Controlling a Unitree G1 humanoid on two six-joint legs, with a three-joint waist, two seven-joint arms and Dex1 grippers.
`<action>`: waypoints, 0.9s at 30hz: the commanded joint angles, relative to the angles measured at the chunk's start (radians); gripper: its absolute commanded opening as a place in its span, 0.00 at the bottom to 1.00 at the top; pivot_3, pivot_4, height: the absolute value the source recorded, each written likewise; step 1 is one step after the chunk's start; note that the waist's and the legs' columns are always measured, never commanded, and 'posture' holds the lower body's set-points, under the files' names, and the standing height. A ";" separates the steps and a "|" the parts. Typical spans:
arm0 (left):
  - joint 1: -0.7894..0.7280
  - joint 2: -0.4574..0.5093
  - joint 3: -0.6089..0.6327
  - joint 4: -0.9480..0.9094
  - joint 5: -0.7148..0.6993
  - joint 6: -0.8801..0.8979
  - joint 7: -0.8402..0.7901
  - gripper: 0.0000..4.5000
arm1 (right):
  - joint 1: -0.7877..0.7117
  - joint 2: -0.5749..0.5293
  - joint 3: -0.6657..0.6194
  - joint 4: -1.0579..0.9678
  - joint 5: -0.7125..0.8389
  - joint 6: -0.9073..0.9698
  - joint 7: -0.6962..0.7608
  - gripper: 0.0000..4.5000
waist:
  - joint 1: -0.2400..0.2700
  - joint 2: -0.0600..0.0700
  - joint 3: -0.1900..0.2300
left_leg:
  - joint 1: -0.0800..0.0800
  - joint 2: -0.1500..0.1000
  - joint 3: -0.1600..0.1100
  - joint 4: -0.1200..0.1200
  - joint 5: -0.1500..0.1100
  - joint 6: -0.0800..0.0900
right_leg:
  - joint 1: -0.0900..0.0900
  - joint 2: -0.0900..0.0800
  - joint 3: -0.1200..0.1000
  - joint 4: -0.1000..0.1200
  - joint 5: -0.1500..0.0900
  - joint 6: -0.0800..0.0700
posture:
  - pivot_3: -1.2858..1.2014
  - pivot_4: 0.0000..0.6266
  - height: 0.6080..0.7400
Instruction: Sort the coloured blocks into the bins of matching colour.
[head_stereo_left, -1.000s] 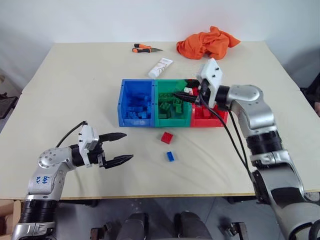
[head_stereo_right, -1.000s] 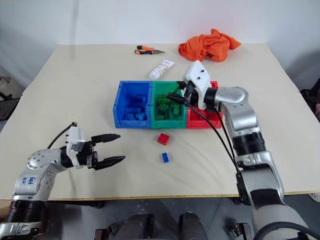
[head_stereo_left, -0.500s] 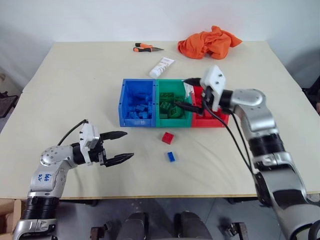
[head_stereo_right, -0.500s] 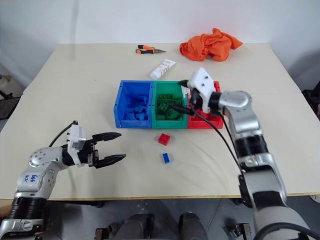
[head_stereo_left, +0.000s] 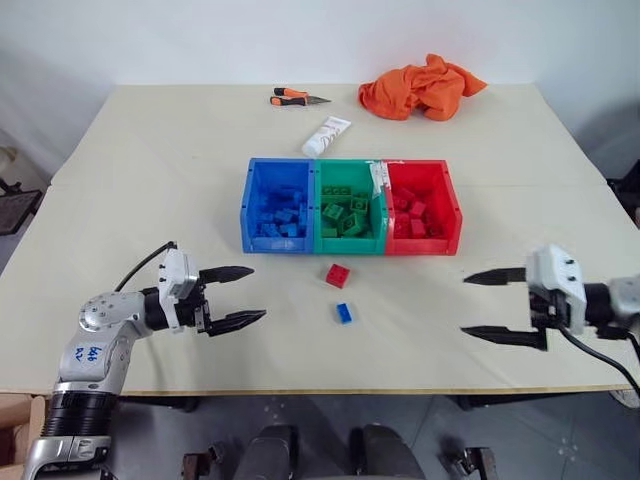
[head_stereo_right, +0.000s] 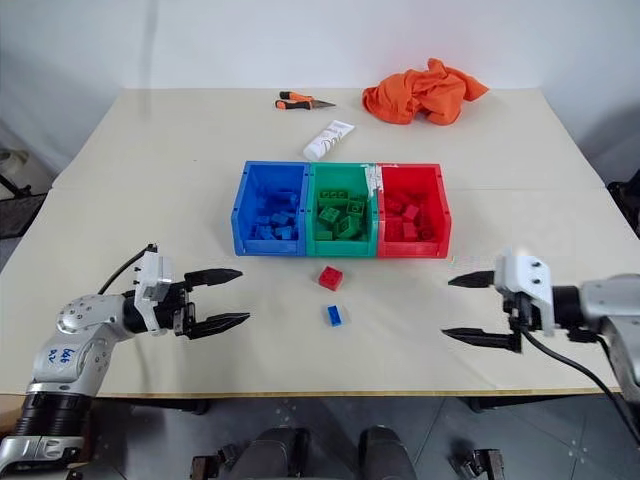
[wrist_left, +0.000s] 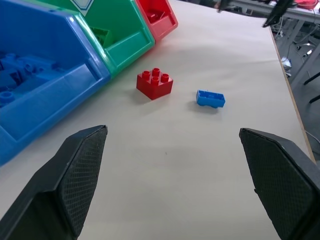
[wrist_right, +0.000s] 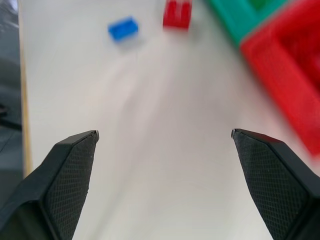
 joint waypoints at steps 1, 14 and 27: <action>0.006 0.017 0.028 -0.010 -0.011 -0.012 -0.010 1.00 | 0.037 -0.021 -0.061 -0.063 0.025 0.004 -0.012 0.99 | 0.001 0.000 0.000 | 0.000 0.000 0.000 0.000 0.000 0.000 | 0.000 0.000 0.000 0.000 0.000 0.000 | 0.52 0.24 1.00; 0.033 0.016 0.037 -0.065 -0.018 0.012 0.005 1.00 | -0.180 0.181 0.277 -0.151 -0.053 0.078 -0.156 0.99 | 0.000 0.000 0.000 | 0.000 0.000 -0.001 0.000 0.000 0.000 | 0.000 0.000 0.000 0.000 0.000 0.000 | 0.52 0.24 1.00; 0.100 0.013 0.064 -0.147 -0.029 0.040 0.049 1.00 | -0.425 0.478 0.606 0.110 -0.269 -0.057 -0.171 0.99 | 0.001 0.000 0.000 | 0.000 -0.001 -0.003 0.000 0.000 -0.001 | -0.002 -0.001 0.000 0.001 0.000 0.000 | 0.52 0.24 1.00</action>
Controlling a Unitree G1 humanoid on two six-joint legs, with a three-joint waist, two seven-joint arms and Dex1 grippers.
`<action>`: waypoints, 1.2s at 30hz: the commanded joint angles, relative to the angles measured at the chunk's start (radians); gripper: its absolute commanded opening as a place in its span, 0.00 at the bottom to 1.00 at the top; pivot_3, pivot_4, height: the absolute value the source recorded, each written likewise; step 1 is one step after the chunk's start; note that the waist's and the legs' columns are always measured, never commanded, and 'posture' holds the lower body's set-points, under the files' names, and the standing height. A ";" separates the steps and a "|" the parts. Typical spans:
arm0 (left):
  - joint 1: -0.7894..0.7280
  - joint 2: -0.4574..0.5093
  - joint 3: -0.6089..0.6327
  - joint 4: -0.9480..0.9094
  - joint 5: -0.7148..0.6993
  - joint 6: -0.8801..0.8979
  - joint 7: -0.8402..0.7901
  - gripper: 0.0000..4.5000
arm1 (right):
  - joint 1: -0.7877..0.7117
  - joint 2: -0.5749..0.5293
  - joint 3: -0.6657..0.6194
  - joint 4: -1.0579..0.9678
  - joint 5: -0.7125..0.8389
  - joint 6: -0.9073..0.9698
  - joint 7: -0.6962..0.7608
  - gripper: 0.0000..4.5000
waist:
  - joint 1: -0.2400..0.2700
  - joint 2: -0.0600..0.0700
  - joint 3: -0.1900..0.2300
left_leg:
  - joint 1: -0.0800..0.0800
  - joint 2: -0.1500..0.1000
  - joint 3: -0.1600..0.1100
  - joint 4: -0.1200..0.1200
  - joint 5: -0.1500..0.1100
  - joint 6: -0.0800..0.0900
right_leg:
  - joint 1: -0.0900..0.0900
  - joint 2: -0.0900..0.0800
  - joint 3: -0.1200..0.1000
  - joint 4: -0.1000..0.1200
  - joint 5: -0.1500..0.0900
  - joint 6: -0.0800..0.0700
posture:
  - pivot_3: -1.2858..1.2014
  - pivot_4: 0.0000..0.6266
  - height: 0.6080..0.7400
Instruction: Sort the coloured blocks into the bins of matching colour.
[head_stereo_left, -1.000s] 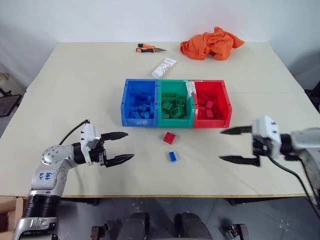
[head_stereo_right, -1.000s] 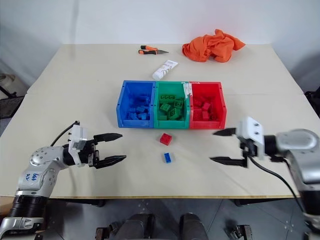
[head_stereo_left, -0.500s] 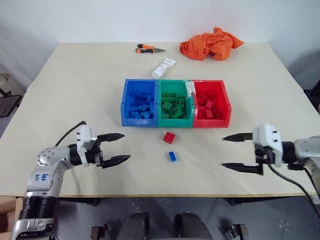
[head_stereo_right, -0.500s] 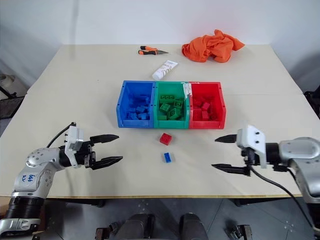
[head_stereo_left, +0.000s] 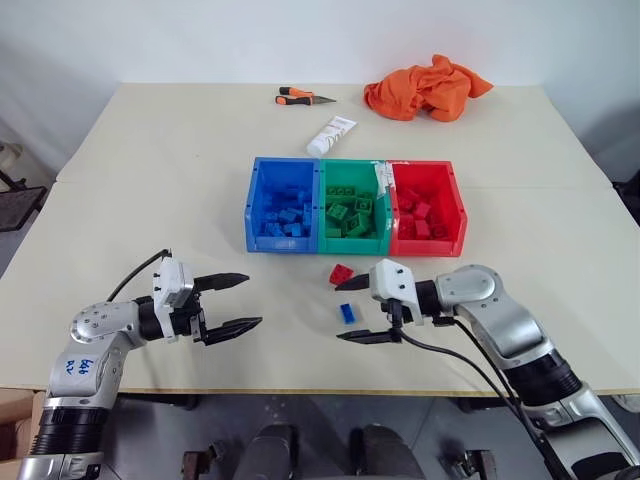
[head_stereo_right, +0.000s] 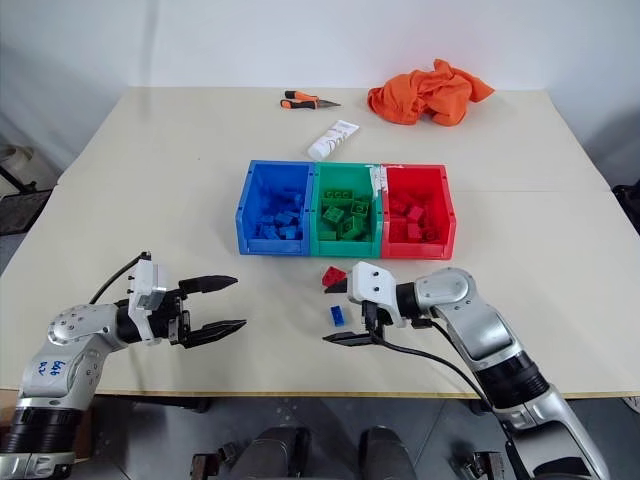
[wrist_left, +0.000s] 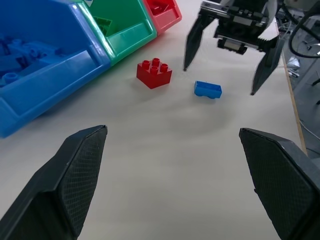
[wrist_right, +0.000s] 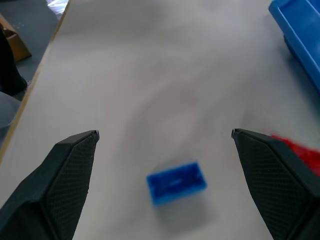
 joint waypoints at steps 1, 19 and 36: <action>0.015 0.007 0.028 -0.050 -0.026 0.003 0.016 1.00 | -0.025 0.031 0.035 0.064 -0.036 -0.060 0.016 0.99 | -0.002 0.000 0.000 | 0.000 0.000 0.000 0.000 0.000 0.000 | 0.000 0.000 0.000 0.000 0.000 0.000 | 0.52 0.24 1.00; 0.023 0.001 0.024 -0.064 -0.030 0.004 0.035 1.00 | -0.044 0.054 -0.050 0.070 0.045 -0.035 0.022 0.33 | -0.004 0.000 0.000 | 0.000 0.000 0.000 -0.001 0.000 0.000 | -0.001 0.000 0.000 0.001 0.000 0.000 | 0.52 0.24 1.00; -0.006 -0.013 0.012 -0.045 -0.019 -0.010 0.049 1.00 | -0.616 0.434 -0.138 0.725 -0.056 -0.231 -0.291 0.41 | -0.037 0.000 0.000 | 0.001 0.000 0.001 -0.003 0.001 -0.002 | -0.004 0.000 0.000 0.007 0.000 0.000 | 0.52 0.24 1.00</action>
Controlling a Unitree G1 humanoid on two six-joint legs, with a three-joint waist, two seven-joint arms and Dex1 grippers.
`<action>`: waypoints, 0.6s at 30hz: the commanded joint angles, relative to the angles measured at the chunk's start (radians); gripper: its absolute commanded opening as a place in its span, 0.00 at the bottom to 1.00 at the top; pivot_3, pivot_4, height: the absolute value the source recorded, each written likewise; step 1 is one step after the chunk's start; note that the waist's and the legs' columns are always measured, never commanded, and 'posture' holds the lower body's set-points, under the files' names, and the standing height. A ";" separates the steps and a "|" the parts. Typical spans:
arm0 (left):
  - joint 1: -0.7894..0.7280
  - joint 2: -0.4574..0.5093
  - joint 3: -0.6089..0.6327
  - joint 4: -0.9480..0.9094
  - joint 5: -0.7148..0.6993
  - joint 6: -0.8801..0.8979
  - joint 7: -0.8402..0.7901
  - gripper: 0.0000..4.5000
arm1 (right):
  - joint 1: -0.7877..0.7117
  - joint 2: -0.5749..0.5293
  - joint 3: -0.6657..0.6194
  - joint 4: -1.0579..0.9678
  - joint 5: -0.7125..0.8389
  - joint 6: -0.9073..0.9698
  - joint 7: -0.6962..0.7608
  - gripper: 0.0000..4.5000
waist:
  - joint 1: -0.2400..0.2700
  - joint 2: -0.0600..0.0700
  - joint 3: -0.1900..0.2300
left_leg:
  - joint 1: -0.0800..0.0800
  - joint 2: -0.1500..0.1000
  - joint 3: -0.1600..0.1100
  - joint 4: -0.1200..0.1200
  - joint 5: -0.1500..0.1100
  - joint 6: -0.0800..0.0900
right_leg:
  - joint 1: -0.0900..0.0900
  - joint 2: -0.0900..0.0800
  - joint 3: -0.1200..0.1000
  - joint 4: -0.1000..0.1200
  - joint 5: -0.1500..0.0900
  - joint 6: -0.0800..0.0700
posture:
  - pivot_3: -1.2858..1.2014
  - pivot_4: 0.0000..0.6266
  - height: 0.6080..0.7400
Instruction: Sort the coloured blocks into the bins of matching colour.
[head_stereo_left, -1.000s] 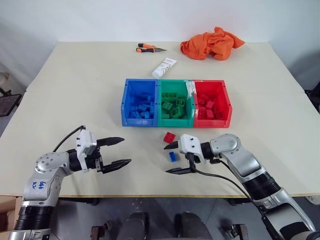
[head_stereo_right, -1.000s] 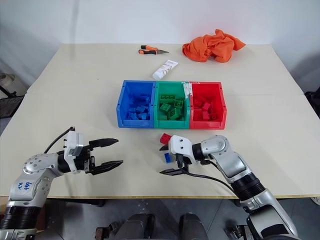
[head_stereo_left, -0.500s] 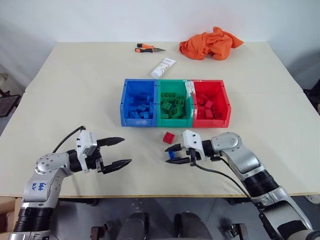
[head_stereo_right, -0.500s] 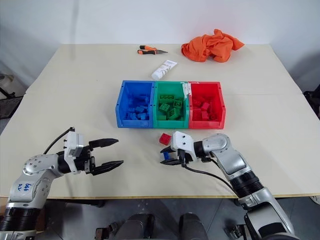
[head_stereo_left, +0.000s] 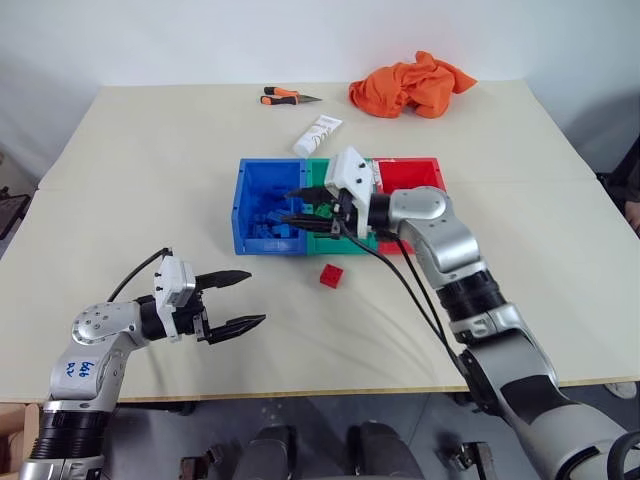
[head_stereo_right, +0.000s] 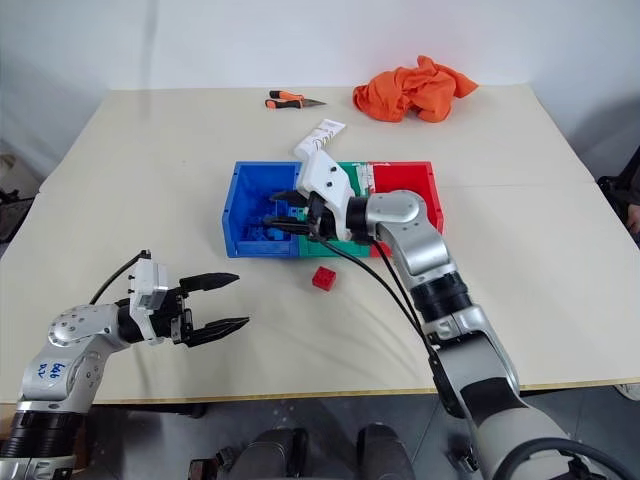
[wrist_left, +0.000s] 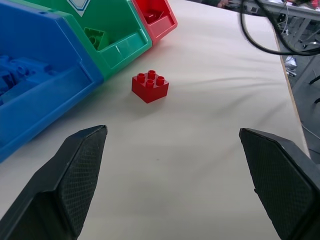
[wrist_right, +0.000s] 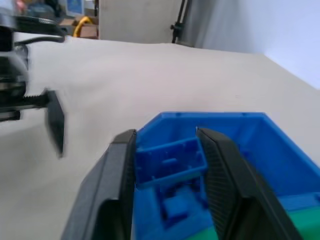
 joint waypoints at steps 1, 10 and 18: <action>-0.005 -0.005 0.015 -0.008 -0.009 -0.017 0.011 1.00 | -0.138 0.092 -0.025 0.236 -0.058 -0.115 -0.133 0.50 | -0.010 0.000 0.000 | 0.000 0.000 0.000 0.000 0.000 0.000 | -0.001 0.000 0.000 0.001 0.000 0.000 | 0.52 0.24 1.00; -0.006 -0.012 0.015 -0.011 -0.008 -0.026 0.029 1.00 | -0.192 0.104 -0.076 0.371 -0.085 -0.302 -0.174 0.86 | -0.023 0.000 0.000 | -0.002 0.000 0.000 -0.001 0.001 -0.001 | -0.004 0.000 0.000 0.006 0.000 0.000 | 0.52 0.24 1.00; -0.022 -0.023 -0.007 0.014 -0.005 -0.032 0.020 1.00 | 0.153 -0.155 -0.078 -0.188 0.079 -0.111 0.187 0.86 | -0.011 0.000 0.000 | -0.003 0.000 -0.001 0.000 0.001 -0.001 | -0.004 0.000 0.000 0.005 0.000 0.000 | 0.52 0.24 1.00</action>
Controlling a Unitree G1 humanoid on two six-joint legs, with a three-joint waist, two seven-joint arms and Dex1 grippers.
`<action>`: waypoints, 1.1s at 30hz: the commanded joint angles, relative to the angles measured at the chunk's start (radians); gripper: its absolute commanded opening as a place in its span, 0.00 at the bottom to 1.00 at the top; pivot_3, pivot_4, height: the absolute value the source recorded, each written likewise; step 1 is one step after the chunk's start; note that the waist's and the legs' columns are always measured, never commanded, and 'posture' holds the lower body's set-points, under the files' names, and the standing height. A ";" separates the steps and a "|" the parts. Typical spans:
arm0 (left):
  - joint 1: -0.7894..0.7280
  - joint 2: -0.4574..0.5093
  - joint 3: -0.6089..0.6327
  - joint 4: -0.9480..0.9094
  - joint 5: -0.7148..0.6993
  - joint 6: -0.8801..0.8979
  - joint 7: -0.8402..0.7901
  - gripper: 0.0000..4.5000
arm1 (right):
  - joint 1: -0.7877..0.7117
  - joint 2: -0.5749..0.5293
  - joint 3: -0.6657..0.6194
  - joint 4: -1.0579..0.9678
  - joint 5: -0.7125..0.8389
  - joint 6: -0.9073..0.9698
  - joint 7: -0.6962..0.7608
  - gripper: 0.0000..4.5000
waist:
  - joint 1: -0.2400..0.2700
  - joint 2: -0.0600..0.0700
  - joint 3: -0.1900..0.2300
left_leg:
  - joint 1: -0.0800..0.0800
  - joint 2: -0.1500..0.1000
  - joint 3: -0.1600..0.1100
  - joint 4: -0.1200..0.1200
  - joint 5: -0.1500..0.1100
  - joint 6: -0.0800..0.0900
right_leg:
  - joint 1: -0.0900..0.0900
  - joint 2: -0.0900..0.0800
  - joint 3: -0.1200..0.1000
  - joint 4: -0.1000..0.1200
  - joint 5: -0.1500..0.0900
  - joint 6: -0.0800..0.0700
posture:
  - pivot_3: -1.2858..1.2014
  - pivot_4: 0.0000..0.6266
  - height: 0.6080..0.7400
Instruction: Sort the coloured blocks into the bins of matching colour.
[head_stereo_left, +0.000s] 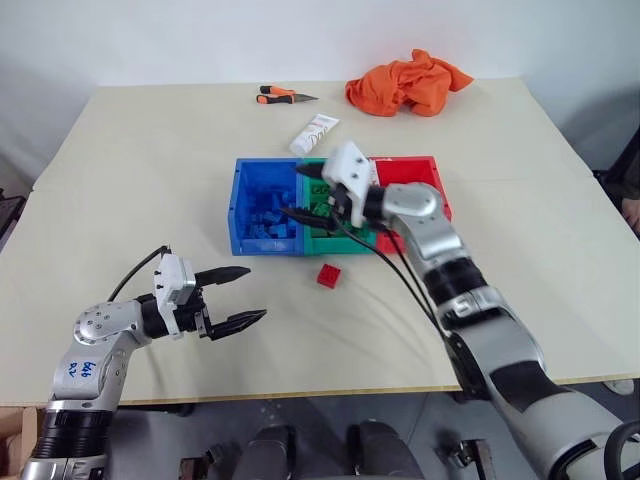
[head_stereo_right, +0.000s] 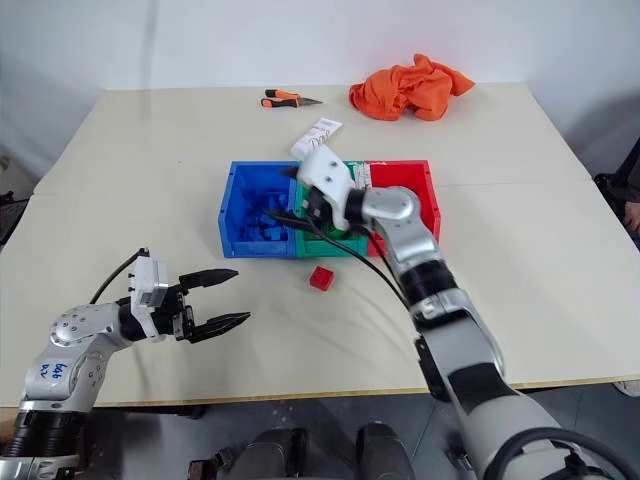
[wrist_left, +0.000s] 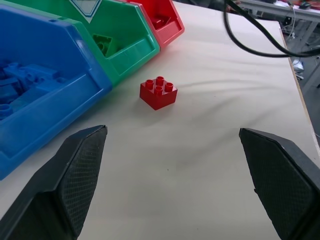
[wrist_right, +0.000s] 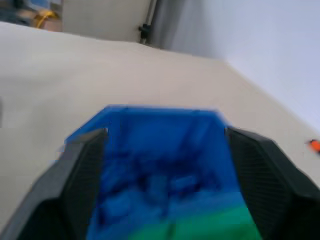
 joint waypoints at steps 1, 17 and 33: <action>-0.021 -0.011 -0.009 0.015 -0.004 -0.015 -0.012 1.00 | 0.131 -0.137 -0.040 -0.286 0.123 0.138 0.146 0.86 | 0.006 0.000 0.000 | 0.000 0.000 0.000 0.000 0.000 0.000 | 0.000 0.000 0.000 0.000 0.000 0.000 | 0.52 0.24 1.00; 0.001 -0.054 -0.058 -0.061 0.001 0.039 0.057 1.00 | 0.733 -0.684 -0.363 -0.515 0.269 0.251 0.342 0.86 | 0.026 0.000 0.000 | 0.002 0.000 0.002 0.002 -0.002 0.003 | 0.009 0.000 0.001 -0.014 0.000 0.000 | 0.52 0.24 1.00; -0.005 -0.199 -0.188 -0.295 0.167 0.204 0.470 1.00 | 0.701 -0.642 -0.352 -0.579 0.277 0.309 0.250 0.86 | 0.054 0.000 0.000 | 0.003 0.000 0.002 0.004 -0.001 0.003 | 0.011 0.000 0.001 -0.014 0.000 0.000 | 0.52 0.24 1.00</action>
